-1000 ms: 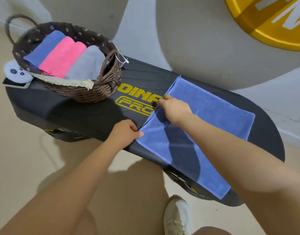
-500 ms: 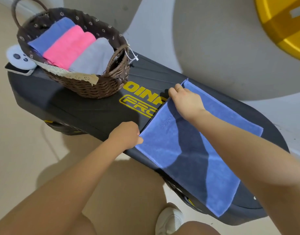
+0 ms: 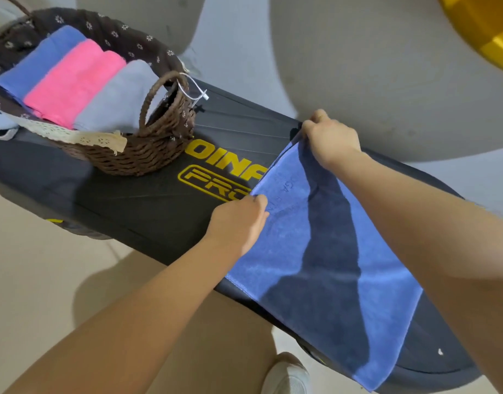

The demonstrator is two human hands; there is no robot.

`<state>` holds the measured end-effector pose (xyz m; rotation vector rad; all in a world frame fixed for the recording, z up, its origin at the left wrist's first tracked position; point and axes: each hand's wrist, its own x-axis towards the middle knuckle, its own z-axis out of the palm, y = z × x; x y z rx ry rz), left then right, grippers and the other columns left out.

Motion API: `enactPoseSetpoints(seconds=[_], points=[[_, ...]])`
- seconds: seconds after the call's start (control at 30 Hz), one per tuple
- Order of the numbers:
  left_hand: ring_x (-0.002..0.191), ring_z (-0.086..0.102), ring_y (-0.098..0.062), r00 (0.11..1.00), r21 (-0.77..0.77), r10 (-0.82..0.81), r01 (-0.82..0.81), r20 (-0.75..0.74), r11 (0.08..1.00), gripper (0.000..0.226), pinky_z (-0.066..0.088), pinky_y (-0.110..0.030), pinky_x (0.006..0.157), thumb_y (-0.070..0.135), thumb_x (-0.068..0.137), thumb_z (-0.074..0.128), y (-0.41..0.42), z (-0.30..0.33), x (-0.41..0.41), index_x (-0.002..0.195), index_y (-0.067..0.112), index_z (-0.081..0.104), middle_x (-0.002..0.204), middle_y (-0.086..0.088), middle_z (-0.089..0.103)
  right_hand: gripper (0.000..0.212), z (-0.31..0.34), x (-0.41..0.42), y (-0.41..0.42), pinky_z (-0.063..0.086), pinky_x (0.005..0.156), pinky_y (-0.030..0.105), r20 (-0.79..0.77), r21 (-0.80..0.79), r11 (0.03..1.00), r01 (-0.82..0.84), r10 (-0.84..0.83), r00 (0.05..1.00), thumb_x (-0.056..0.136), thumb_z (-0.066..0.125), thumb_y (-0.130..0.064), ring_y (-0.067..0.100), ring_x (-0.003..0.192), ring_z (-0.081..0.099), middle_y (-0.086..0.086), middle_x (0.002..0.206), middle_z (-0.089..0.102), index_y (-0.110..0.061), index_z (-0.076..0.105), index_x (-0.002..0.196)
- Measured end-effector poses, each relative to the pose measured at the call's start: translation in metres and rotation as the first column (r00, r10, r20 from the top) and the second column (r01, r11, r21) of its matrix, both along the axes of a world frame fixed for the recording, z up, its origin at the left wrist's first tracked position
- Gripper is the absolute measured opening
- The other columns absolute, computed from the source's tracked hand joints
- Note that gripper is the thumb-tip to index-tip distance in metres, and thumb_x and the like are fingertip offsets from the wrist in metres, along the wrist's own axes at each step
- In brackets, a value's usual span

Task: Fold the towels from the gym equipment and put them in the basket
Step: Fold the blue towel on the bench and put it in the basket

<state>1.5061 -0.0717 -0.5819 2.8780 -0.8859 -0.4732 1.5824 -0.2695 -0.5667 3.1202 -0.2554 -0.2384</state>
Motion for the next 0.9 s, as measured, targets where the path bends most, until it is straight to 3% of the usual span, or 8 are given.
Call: enactPoseSetpoints(seconds=[0.1,0.2,0.27,0.5,0.6,0.7,0.83,0.9], points=[[0.098,0.06,-0.028,0.998,0.065,0.039,-0.042,0.051,0.997,0.031,0.034,-0.031,0.063,0.031,0.101,0.03,-0.001,-0.007,-0.001,0.117,0.008,0.041,0.112,-0.009,0.057,0.02,0.002,0.006,-0.004,0.036,0.066,0.037,0.108,-0.013,0.998,0.055,-0.053,0.993,0.091,0.041,0.0,0.038,0.096,0.052,0.019,0.123,0.042,-0.002,0.048,0.11],[0.1,0.061,-0.027,0.992,0.091,0.094,-0.101,0.078,0.991,0.034,0.035,-0.03,0.063,0.032,0.101,0.03,-0.004,-0.009,-0.004,0.123,0.007,0.037,0.115,-0.01,0.057,0.03,-0.005,0.003,-0.008,0.041,0.08,0.037,0.15,0.315,0.945,0.09,-0.143,0.978,0.091,0.042,-0.003,0.037,0.105,0.052,0.014,0.134,0.039,-0.005,0.045,0.121],[0.1,0.062,-0.026,0.989,0.107,0.113,-0.124,0.1,0.986,0.033,0.034,-0.029,0.062,0.028,0.101,0.032,-0.003,-0.009,-0.007,0.126,0.007,0.033,0.115,-0.009,0.057,0.04,-0.011,-0.013,-0.006,0.039,0.094,0.034,0.146,0.441,0.898,0.007,-0.079,0.986,0.092,0.043,-0.005,0.032,0.12,0.047,0.008,0.148,0.03,-0.008,0.042,0.132],[0.095,0.059,-0.028,0.986,0.045,0.143,-0.148,0.085,0.988,0.028,0.037,-0.03,0.064,0.018,0.1,0.032,0.005,-0.008,-0.016,0.124,0.006,0.035,0.114,-0.012,0.054,0.059,-0.018,-0.133,-0.006,0.016,0.116,0.04,-0.021,0.224,0.955,-0.196,0.205,0.978,0.096,0.044,-0.034,0.029,0.143,0.021,0.01,0.158,0.012,-0.012,0.025,0.147],[0.101,0.055,-0.033,0.975,-0.039,0.222,-0.222,-0.005,0.974,0.027,0.04,-0.038,0.07,0.015,0.097,0.033,0.007,-0.001,-0.022,0.122,0.004,0.038,0.118,-0.015,0.052,0.06,-0.018,-0.184,-0.014,0.003,0.118,0.039,-0.178,0.158,0.987,0.043,-0.014,0.984,0.098,0.032,-0.041,0.022,0.147,0.003,0.0,0.159,-0.002,-0.023,0.007,0.15],[0.1,0.051,-0.036,0.971,-0.107,0.233,-0.237,-0.05,0.966,0.028,0.036,-0.039,0.069,0.011,0.093,0.039,0.013,0.003,-0.03,0.119,0.002,0.042,0.118,-0.018,0.048,0.063,-0.013,-0.226,-0.018,0.004,0.118,0.039,-0.279,0.066,0.954,0.292,-0.264,0.923,0.098,0.024,-0.047,0.021,0.147,-0.003,-0.002,0.159,-0.008,-0.024,-0.003,0.15],[0.111,0.046,-0.034,0.976,-0.035,0.218,-0.217,0.024,0.975,0.042,0.043,-0.04,0.078,0.03,0.092,0.049,0.022,0.007,-0.04,0.122,0.0,0.042,0.121,-0.018,0.044,0.066,0.002,-0.265,-0.007,0.013,0.117,0.044,-0.295,0.022,0.849,0.528,-0.499,0.815,0.097,0.027,-0.05,0.027,0.146,0.003,0.003,0.159,-0.005,-0.018,0.002,0.15],[0.117,0.042,-0.032,0.961,0.01,0.277,-0.278,0.013,0.961,0.052,0.043,-0.04,0.088,0.04,0.093,0.048,0.028,0.011,-0.043,0.125,0.001,0.04,0.125,-0.017,0.042,0.061,0.009,-0.282,0.009,0.031,0.109,0.048,-0.228,0.088,0.786,0.612,-0.582,0.78,0.097,0.038,-0.039,0.033,0.139,0.023,0.01,0.156,0.012,-0.015,0.014,0.146]])
